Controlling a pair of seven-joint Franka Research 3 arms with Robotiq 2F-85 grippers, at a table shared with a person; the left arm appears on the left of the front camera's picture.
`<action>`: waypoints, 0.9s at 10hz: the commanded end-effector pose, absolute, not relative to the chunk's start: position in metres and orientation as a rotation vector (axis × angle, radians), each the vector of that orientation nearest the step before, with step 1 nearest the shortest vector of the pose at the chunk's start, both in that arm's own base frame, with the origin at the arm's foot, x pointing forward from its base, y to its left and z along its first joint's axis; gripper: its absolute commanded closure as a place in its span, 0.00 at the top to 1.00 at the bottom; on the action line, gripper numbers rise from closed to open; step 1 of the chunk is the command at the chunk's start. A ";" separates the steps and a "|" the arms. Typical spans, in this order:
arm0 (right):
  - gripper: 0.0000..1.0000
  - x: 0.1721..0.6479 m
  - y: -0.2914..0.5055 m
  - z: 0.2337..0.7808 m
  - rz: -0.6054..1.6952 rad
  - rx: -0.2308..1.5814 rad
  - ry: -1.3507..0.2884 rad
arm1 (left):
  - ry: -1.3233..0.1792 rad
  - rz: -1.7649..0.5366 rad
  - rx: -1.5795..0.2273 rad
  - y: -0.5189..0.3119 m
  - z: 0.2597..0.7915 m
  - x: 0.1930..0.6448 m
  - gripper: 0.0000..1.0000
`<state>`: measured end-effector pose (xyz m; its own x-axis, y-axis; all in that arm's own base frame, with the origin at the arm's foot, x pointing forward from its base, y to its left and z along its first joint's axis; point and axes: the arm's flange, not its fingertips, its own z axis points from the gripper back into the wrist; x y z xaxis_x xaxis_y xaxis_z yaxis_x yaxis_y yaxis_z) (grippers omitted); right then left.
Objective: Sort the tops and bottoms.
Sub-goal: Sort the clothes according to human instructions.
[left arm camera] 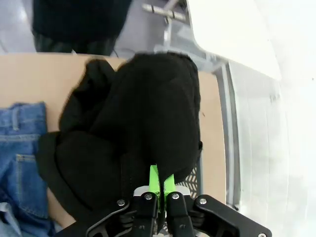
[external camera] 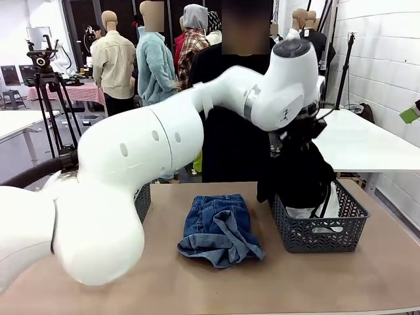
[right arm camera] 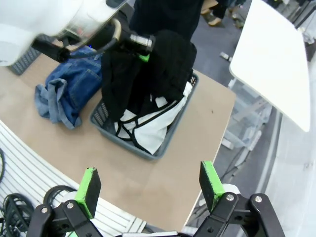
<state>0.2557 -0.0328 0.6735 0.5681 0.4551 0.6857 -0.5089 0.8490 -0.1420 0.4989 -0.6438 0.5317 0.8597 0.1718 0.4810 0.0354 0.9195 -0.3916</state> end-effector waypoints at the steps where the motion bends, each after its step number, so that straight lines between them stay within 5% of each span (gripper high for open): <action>1: 1.00 0.257 -0.032 0.673 0.568 0.066 -0.781 | -0.340 0.029 -0.513 -0.655 0.478 0.531 0.00; 9: 1.00 0.257 -0.032 0.673 0.568 0.066 -0.781 | -0.048 0.112 -0.429 -0.665 0.366 0.561 0.00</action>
